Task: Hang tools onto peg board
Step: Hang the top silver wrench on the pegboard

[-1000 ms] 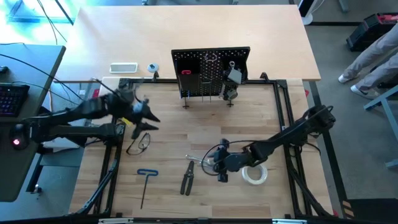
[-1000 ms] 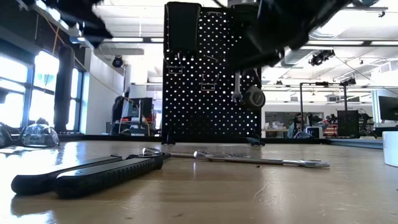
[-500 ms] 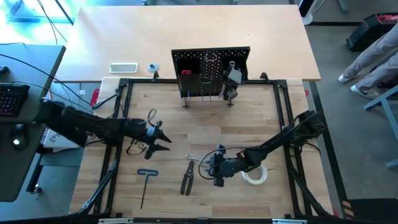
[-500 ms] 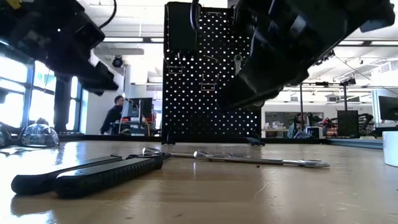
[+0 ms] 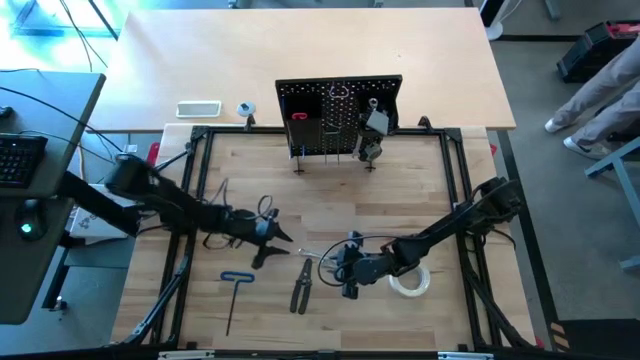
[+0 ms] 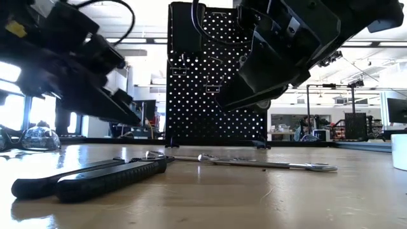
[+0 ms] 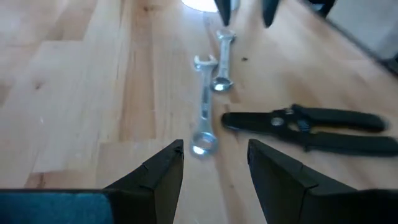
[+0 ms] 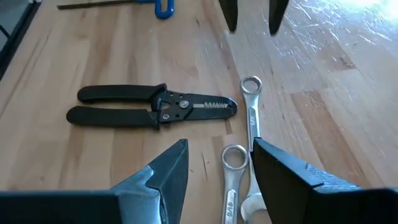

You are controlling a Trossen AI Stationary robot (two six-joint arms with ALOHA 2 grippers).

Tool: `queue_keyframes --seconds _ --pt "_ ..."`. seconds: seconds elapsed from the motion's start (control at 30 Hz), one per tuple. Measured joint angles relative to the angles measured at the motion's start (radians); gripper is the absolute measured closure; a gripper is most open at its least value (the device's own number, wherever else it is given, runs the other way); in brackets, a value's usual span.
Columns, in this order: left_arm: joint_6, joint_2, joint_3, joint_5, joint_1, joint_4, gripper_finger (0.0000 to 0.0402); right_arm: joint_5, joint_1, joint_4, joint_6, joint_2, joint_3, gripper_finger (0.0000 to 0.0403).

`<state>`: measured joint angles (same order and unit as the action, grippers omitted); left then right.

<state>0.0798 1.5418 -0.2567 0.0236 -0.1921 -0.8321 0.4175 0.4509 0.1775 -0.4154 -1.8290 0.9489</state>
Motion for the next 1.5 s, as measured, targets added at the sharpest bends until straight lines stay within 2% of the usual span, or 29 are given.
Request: queue_keyframes --seconds 0.23,0.4,0.7,0.9,1.5 --pt "-0.030 0.264 -0.160 -0.029 0.006 -0.053 0.0231 0.039 0.016 -0.037 -0.040 0.000 0.001 0.0231" --pt "-0.021 0.356 -0.196 -0.059 0.015 -0.121 0.0236 0.061 0.034 -0.059 -0.084 0.000 0.001 0.0231" --pt "0.010 0.370 -0.165 -0.012 0.016 -0.213 0.0293 0.099 0.056 -0.074 -0.104 0.000 0.001 0.0231" --pt "-0.002 0.371 -0.165 -0.009 0.016 -0.206 0.0317 0.103 0.053 -0.083 -0.100 0.001 0.001 0.0231" --pt "-0.081 0.367 -0.225 -0.052 0.013 -0.040 0.0323 0.136 0.025 -0.090 -0.118 -0.007 0.001 0.0231"
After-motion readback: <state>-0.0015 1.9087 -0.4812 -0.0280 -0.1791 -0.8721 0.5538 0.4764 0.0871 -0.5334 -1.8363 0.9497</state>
